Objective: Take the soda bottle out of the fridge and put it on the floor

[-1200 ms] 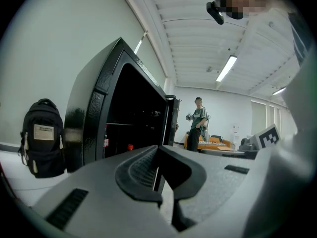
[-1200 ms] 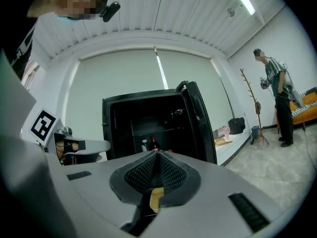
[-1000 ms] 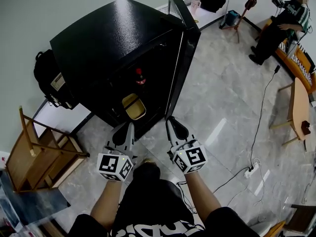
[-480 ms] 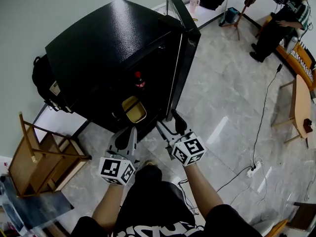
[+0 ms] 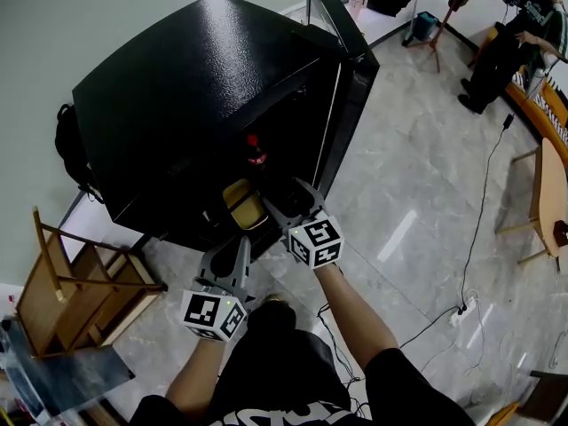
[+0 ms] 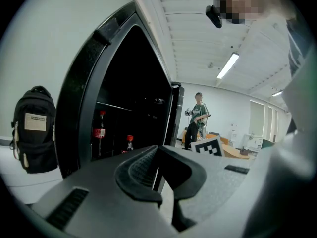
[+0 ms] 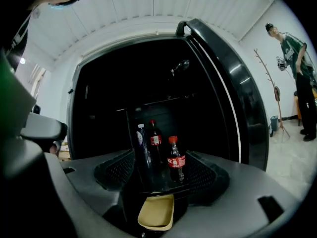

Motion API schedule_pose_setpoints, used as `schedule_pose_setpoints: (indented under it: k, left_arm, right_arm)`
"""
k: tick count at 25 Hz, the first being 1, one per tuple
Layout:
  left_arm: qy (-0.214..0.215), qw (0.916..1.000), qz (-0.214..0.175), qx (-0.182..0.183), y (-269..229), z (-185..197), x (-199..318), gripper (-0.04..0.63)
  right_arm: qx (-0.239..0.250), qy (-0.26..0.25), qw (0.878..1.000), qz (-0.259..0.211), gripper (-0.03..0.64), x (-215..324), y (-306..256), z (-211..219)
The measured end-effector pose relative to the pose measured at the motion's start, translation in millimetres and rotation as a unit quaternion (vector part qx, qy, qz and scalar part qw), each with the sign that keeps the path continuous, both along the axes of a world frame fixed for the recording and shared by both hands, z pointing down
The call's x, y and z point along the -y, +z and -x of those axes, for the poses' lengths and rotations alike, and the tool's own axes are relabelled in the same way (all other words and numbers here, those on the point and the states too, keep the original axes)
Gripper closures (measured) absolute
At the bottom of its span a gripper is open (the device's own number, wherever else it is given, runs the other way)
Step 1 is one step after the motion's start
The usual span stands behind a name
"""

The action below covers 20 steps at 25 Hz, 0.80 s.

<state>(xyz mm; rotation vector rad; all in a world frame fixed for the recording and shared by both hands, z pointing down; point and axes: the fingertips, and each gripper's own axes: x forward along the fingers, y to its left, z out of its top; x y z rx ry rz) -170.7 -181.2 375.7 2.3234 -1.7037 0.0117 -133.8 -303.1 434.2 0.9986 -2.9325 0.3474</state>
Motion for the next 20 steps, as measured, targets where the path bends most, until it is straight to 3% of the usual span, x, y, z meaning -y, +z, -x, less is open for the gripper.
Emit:
schedule_pose_setpoints:
  k: [13, 20]
  left_arm:
    - [0.01, 0.9991, 0.039, -0.016, 38, 3, 21, 0.589]
    - [-0.004, 0.9986, 0.049, -0.021, 53, 14, 30, 0.589]
  right_arm:
    - [-0.035, -0.003, 0.999, 0.006, 0.291, 99, 63, 67]
    - [-0.047, -0.017, 0.999, 0.015, 0.291, 123, 92, 90]
